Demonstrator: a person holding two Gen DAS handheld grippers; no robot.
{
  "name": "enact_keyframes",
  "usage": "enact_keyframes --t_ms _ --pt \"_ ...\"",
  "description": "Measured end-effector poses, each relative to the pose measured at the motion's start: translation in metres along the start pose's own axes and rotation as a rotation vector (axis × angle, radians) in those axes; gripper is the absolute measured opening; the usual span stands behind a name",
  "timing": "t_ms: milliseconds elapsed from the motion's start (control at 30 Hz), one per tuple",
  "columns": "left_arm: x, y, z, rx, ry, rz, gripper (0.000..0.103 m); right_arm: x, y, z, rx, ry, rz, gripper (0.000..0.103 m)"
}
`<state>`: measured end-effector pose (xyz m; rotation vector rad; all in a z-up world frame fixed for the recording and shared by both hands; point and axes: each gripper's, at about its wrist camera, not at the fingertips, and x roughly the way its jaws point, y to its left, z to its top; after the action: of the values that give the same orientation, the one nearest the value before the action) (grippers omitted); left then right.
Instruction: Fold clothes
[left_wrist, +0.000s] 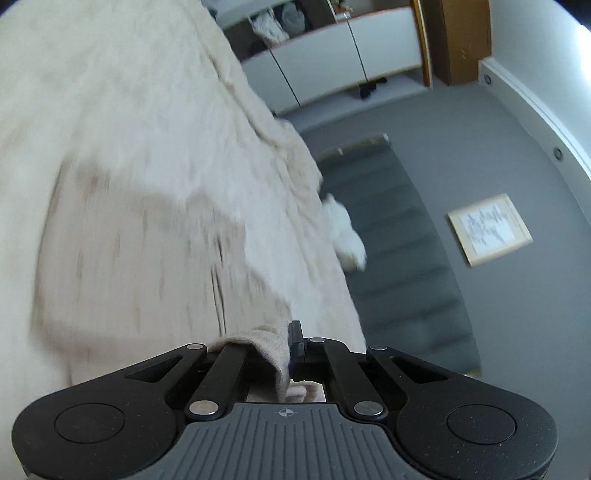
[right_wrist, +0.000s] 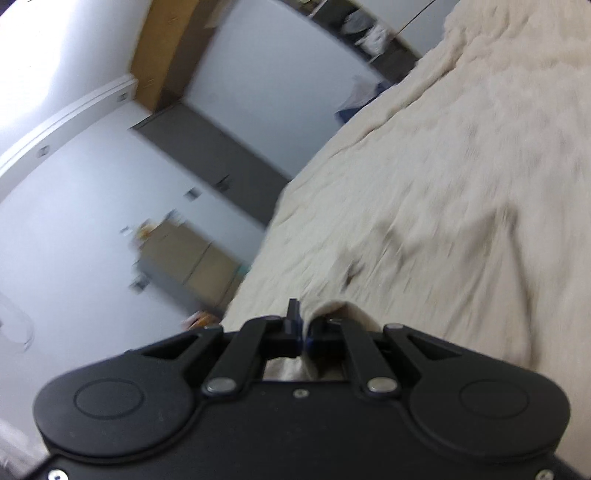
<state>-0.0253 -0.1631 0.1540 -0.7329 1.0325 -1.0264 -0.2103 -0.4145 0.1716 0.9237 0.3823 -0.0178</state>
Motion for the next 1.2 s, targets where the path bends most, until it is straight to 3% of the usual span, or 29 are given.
enact_keyframes --t_ms 33,67,100,167,233,267,333,400,433,500,600,700,833,900,933,1033,1100,1133,1167,1200 --pt "0.013 0.002 0.018 0.002 -0.019 0.039 0.001 0.021 -0.005 0.019 0.0 -0.006 -0.049 0.002" --pt "0.04 0.006 0.043 0.024 -0.043 0.145 0.006 0.05 -0.012 0.048 -0.003 -0.013 -0.121 0.002" --pt "0.066 0.01 0.068 0.047 -0.068 0.251 0.027 0.073 -0.018 0.068 -0.005 -0.02 -0.177 0.003" --pt "0.106 0.016 0.098 0.058 -0.09 0.415 0.056 0.123 -0.036 0.097 0.035 -0.025 -0.298 0.012" --pt "0.132 0.021 0.104 0.051 -0.064 0.487 0.052 0.155 -0.046 0.108 0.056 -0.012 -0.37 0.014" --pt "0.139 0.018 0.1 0.092 -0.03 0.462 0.053 0.167 -0.048 0.106 0.05 -0.003 -0.399 0.014" --pt "0.131 0.014 0.084 0.14 -0.01 0.452 0.053 0.172 -0.046 0.096 0.015 0.006 -0.407 0.026" --pt "0.102 0.013 0.054 0.17 0.002 0.435 0.053 0.155 -0.04 0.074 -0.04 0.001 -0.405 0.031" --pt "0.092 0.013 0.043 0.173 -0.009 0.436 0.054 0.143 -0.039 0.065 -0.041 -0.012 -0.41 0.042" --pt "0.053 0.019 0.004 0.162 -0.043 0.452 0.055 0.118 -0.037 0.046 -0.045 -0.039 -0.418 0.052" --pt "0.02 0.025 -0.038 0.21 -0.068 0.539 0.055 0.063 -0.041 0.0 0.014 -0.109 -0.47 0.053" --pt "0.021 0.027 -0.06 0.31 -0.025 0.587 0.055 0.042 -0.05 -0.034 0.072 -0.083 -0.473 0.057" --pt "0.047 0.033 -0.063 0.484 0.027 0.64 0.055 0.031 -0.065 -0.079 0.174 -0.003 -0.479 0.057" --pt "0.063 0.05 -0.063 0.482 0.046 0.704 0.05 0.032 -0.072 -0.094 0.227 0.01 -0.465 0.057" --pt "0.068 0.056 -0.062 0.451 0.047 0.698 0.049 0.035 -0.074 -0.097 0.244 0.012 -0.464 0.058" --pt "0.066 0.077 -0.065 0.32 0.025 0.623 0.029 0.046 -0.086 -0.11 0.323 0.01 -0.468 0.059" --pt "0.066 0.081 -0.068 0.29 0.014 0.606 0.005 0.049 -0.091 -0.114 0.374 -0.028 -0.454 0.059" --pt "0.064 0.08 -0.069 0.286 0.004 0.594 0.005 0.048 -0.093 -0.114 0.39 -0.055 -0.445 0.057" --pt "0.06 0.079 -0.071 0.278 -0.012 0.579 0.003 0.05 -0.097 -0.114 0.411 -0.089 -0.436 0.052" --pt "0.048 0.079 -0.073 0.251 -0.051 0.55 0.003 0.052 -0.101 -0.113 0.432 -0.123 -0.426 0.025"
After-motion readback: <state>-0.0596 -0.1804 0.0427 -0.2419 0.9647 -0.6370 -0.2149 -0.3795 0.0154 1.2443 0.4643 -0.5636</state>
